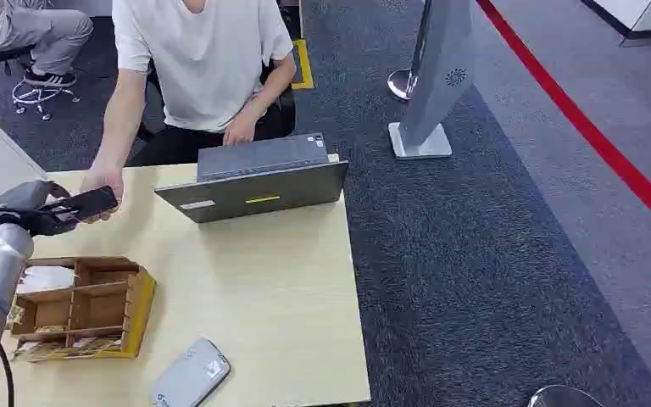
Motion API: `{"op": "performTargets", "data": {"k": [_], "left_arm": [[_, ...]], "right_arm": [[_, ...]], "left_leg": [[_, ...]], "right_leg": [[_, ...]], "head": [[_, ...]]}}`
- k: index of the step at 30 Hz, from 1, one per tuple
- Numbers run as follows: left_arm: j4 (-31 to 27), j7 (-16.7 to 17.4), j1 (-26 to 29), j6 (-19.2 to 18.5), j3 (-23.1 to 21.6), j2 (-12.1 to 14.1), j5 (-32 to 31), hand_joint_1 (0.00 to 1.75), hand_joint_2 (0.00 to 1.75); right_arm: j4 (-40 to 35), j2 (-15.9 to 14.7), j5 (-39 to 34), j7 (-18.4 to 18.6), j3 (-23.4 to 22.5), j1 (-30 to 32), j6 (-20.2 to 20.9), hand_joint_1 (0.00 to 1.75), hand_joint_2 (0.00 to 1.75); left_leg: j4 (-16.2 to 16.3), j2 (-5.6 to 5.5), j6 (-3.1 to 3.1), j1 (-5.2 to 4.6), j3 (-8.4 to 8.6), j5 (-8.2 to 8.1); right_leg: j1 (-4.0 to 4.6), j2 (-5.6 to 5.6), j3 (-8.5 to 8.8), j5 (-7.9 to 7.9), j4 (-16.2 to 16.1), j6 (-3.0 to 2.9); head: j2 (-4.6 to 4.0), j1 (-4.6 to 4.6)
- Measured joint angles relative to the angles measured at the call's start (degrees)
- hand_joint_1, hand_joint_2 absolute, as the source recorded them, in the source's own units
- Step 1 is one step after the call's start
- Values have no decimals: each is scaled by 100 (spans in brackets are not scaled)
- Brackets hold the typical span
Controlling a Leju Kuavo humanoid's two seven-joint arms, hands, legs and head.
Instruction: Pass the card to the sensor for recognition and then transmit it.
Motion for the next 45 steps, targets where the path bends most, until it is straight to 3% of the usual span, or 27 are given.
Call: {"op": "performTargets", "data": {"k": [21, 26, 29, 32, 36, 40, 45], "left_arm": [[0, -17, -30, 22, -203, -7, 107, 175, 175], [-4, 81, -25, 492, -229, -52, 157, 175, 175], [-162, -149, 85, 1015, -293, -127, 319, 175, 175], [-589, -264, 396, 1610, -389, -280, 518, 175, 175], [-1789, -109, 1142, 2182, -682, -453, 787, 175, 175], [-2445, -26, 1504, 2179, -865, -516, 880, 175, 175], [-2857, -26, 1689, 2166, -990, -520, 931, 175, 175]], "right_arm": [[0, -4, -7, 0, 0, 1, 0, 0, 175], [0, -4, -88, -7, 0, 0, 0, 0, 175], [0, -4, -131, -15, -2, 1, -9, 0, 175], [0, -4, -210, -15, -15, 0, -20, 0, 175], [0, -4, -286, -15, -59, 2, -61, 0, 175], [0, -4, -286, -15, -72, 2, -90, 0, 175], [0, -4, -286, -15, -92, 4, -96, 0, 175]], "left_leg": [[0, -1, 0, 0, 0, 0], [0, -4, 0, 0, 0, 0], [0, -5, 0, -1, 0, 0], [0, -5, 0, -3, -1, 0], [0, -5, 1, -5, -2, -2], [0, -10, 1, -4, -5, -2], [0, -10, 4, -4, -5, 1]], "right_leg": [[0, -1, 0, 0, 0, 0], [0, -3, 0, 0, 0, 0], [-1, -4, 1, 0, -1, 0], [-2, -4, 2, 0, -1, 0], [-3, -4, 2, -1, -3, 1], [-3, -10, 0, -1, -4, 1], [-2, -11, 0, -1, -3, 1]], "head": [[0, 0], [0, 0], [0, 0], [0, 0], [0, 2], [0, 0], [0, 0]]}}
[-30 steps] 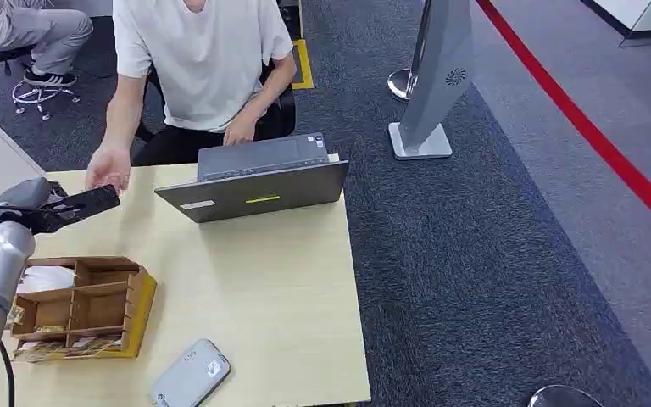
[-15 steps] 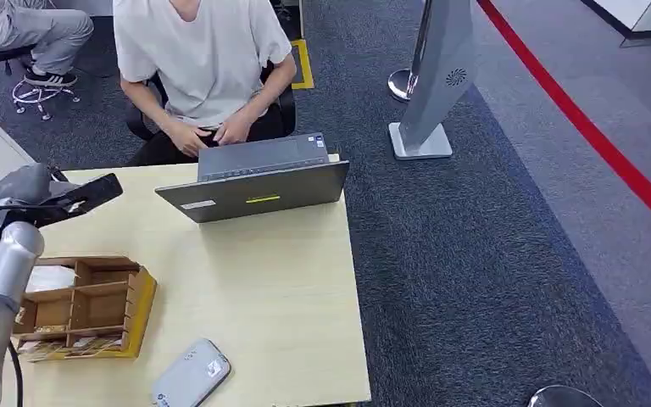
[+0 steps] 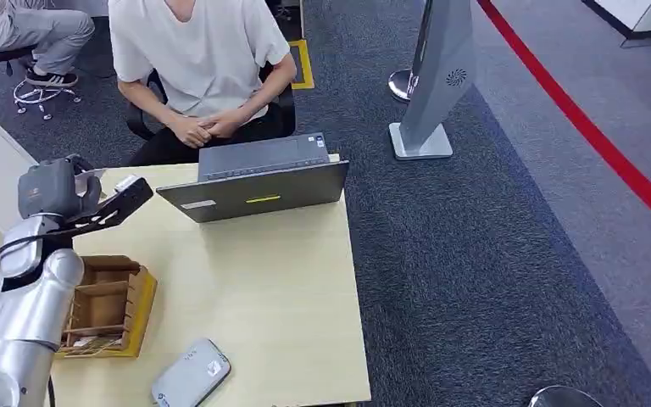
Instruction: Pass the card to the sensor for recognition and then transmit it.
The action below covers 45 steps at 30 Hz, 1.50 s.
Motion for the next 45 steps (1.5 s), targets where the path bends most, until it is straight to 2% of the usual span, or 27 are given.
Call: {"op": "performTargets", "data": {"k": [9, 33, 34, 35, 36, 37, 38, 39, 40, 41, 45], "left_arm": [[-229, 0, 97, -2, -70, -7, 9, 175, 175], [-284, 2, 129, -2, -79, -17, 9, 175, 175], [-297, -86, 185, 68, -79, -15, -42, 175, 175], [-636, -344, 605, 341, -120, -15, -303, 175, 175], [-1370, -437, 1309, 695, -195, 40, -721, 175, 175], [-2245, -259, 1993, 1026, -390, 74, -1188, 175, 175], [-2832, 25, 2546, 1190, -665, 103, -1507, 175, 175], [-3230, 204, 2969, 1218, -926, 125, -1607, 175, 175], [-3590, 363, 3291, 1231, -1131, 190, -1589, 175, 175], [-3930, 457, 3470, 1233, -1266, 296, -1543, 175, 175], [-4625, 389, 3770, 1193, -1478, 542, -1300, 175, 175]], "right_arm": [[0, 0, 0, 0, -2, 0, 0, 0, 175], [0, 0, 0, 0, -2, 0, 0, 0, 175], [0, 0, -88, -2, -4, -4, -26, 0, 175], [0, 19, -333, -35, -69, -11, -109, 0, 175], [0, 37, -554, -88, -169, -6, -197, 0, 175], [0, 63, -702, -120, -282, 17, -243, 0, 175], [0, 70, -748, -120, -372, 53, -258, 0, 175], [0, 74, -754, -122, -426, 73, -267, 0, 175], [0, 87, -756, -129, -464, 71, -286, 0, 175], [0, 90, -776, -129, -501, 69, -291, 0, 175], [0, 98, -824, -142, -619, 56, -304, 0, 175]], "left_leg": [[0, -1, 3, 0, -1, 2], [0, -2, 3, 0, -1, 2], [-4, -1, 4, 0, -14, 2], [-12, 14, 0, -11, 8, -12], [-19, 53, -3, -30, 51, -44], [-18, 82, 15, -42, 88, -64], [-14, 68, 21, -38, 88, -66], [-9, 37, 21, -33, 71, -67], [-6, 32, 24, -32, 55, -70], [-6, 22, 25, -32, 44, -70], [-7, -11, 26, -33, 42, -69]], "right_leg": [[0, -1, 0, 0, 0, 0], [0, -2, 0, 0, 0, 0], [0, -2, 11, 0, 3, 0], [-10, 16, 15, -1, 0, -1], [-30, 61, 30, -18, -2, 1], [-41, 86, 47, -41, 0, 19], [-38, 75, 59, -61, -1, 33], [-34, 47, 57, -70, -3, 33], [-33, 38, 45, -70, -5, 33], [-34, 25, 37, -71, -6, 34], [-34, -18, 49, -77, -7, 34]], "head": [[0, 0], [0, 0], [0, 2], [0, 31], [0, 26], [0, -46], [-2, -92], [-2, -50], [0, 0], [0, 5], [0, 2]]}}
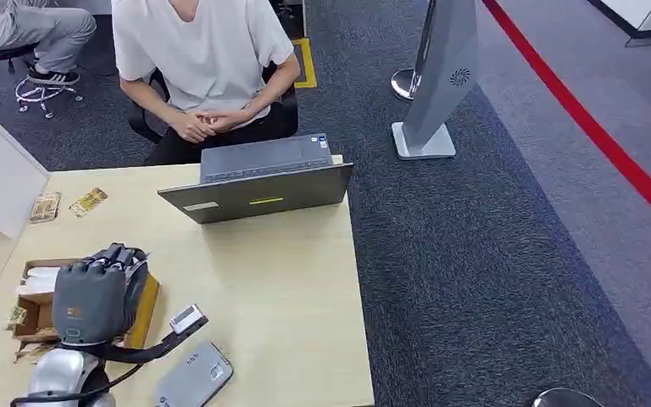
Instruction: Pass the card to the sensor for recognition and then transmit it.
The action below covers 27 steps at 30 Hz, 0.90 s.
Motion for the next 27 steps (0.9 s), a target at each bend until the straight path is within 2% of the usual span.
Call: {"op": "performTargets", "data": {"k": [8, 18, 24, 27], "left_arm": [[-434, -120, 133, -15, -157, 103, 52, 175, 175], [-515, -229, 185, -74, -181, 111, 15, 175, 175], [-515, -343, 420, -494, -345, 208, 20, 175, 175], [-509, -360, 496, -531, -421, 269, 15, 175, 175]], "right_arm": [[0, 9, -4, 0, -94, -7, -2, 0, 175], [0, 15, -15, 0, -109, -17, -4, 0, 175], [0, 15, -118, -2, -184, -22, -13, 0, 175], [0, 15, -118, -4, -210, -25, -13, 0, 175]], "left_leg": [[0, -11, 10, -1, 4, 9], [0, -18, 11, -1, 4, 9], [0, -18, 11, -1, 3, 9], [0, -19, 11, -1, 2, 9]], "right_leg": [[0, -13, 11, 4, 0, 0], [0, -17, 12, 4, 0, 0], [0, -16, 11, 3, 0, 1], [0, -17, 11, 3, 0, 1]], "head": [[0, -2], [0, -2], [0, -2], [0, -2]]}}
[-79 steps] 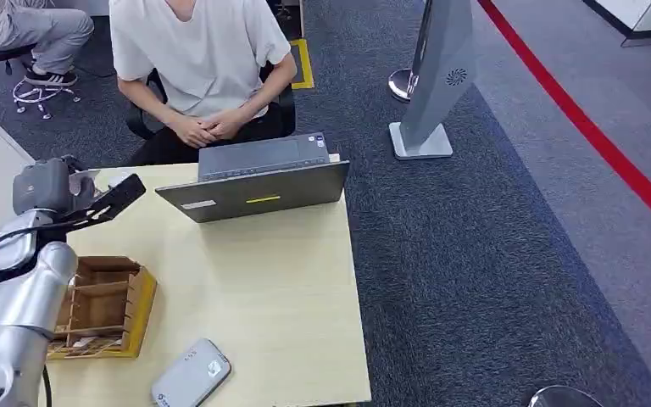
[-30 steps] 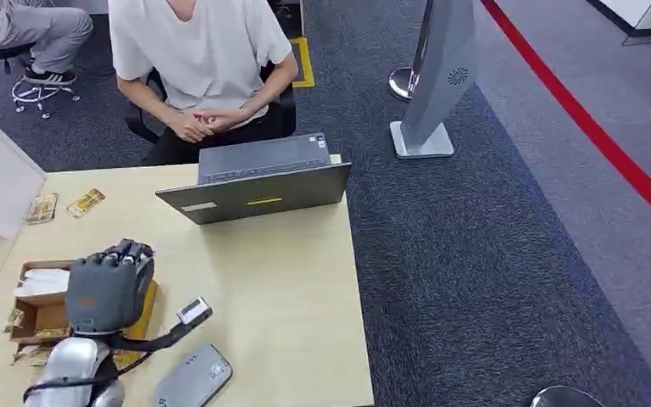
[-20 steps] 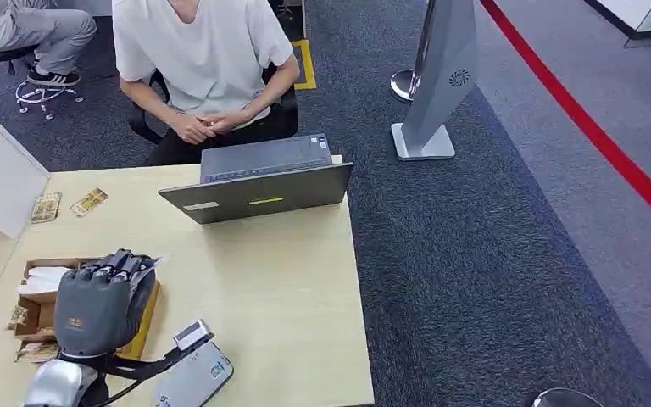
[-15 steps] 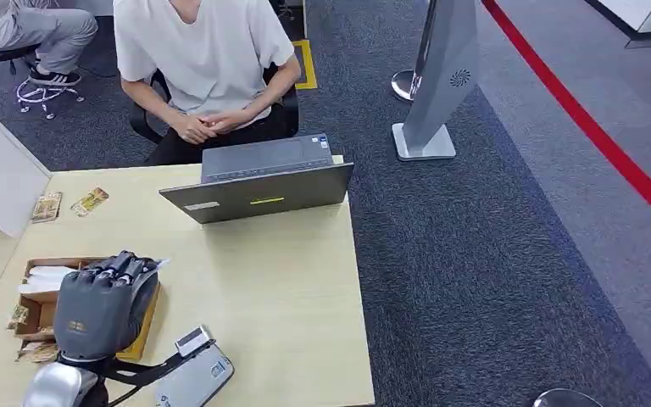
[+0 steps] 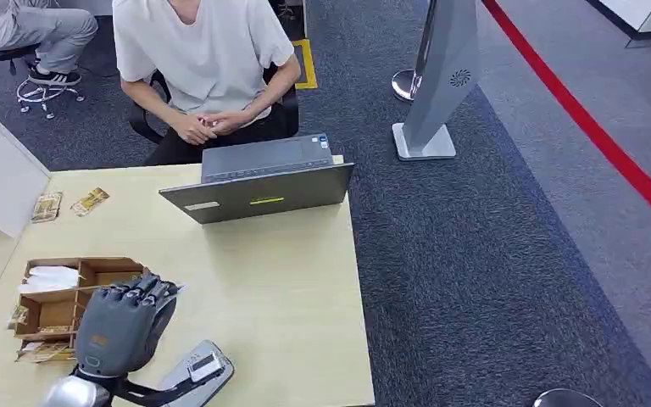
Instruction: Pass the card to the sensor for recognition and then transmit it.
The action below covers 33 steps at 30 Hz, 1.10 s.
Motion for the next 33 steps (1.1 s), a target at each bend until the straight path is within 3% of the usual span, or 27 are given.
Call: {"op": "performTargets", "data": {"k": [21, 22, 23, 33], "left_arm": [[0, 0, 40, -11, -85, 66, 4, 175, 175], [20, -44, 99, -212, -146, 112, 103, 175, 175], [129, -85, 363, -140, -350, 238, 197, 175, 175], [245, 68, 613, -216, -702, 564, 870, 175, 175]], "right_arm": [[0, 2, -2, 0, -28, -4, 0, 0, 175], [0, 2, -43, 0, -31, -5, -4, 0, 175], [0, 2, -101, 0, -44, -5, -13, 0, 175], [0, 2, -107, 0, -90, -5, -103, 0, 175]], "left_leg": [[0, -3, 0, 0, 0, 0], [0, -3, 0, 0, 0, 0], [0, -2, -1, 0, -1, -2], [-1, -3, -1, 0, 0, -2]], "right_leg": [[0, -3, 1, 0, 0, 0], [0, -3, 1, 0, 0, 0], [0, -2, 0, -2, 0, 0], [0, -4, 1, -2, 0, 0]], "head": [[0, 0], [0, 0], [0, 2], [0, 0]]}}
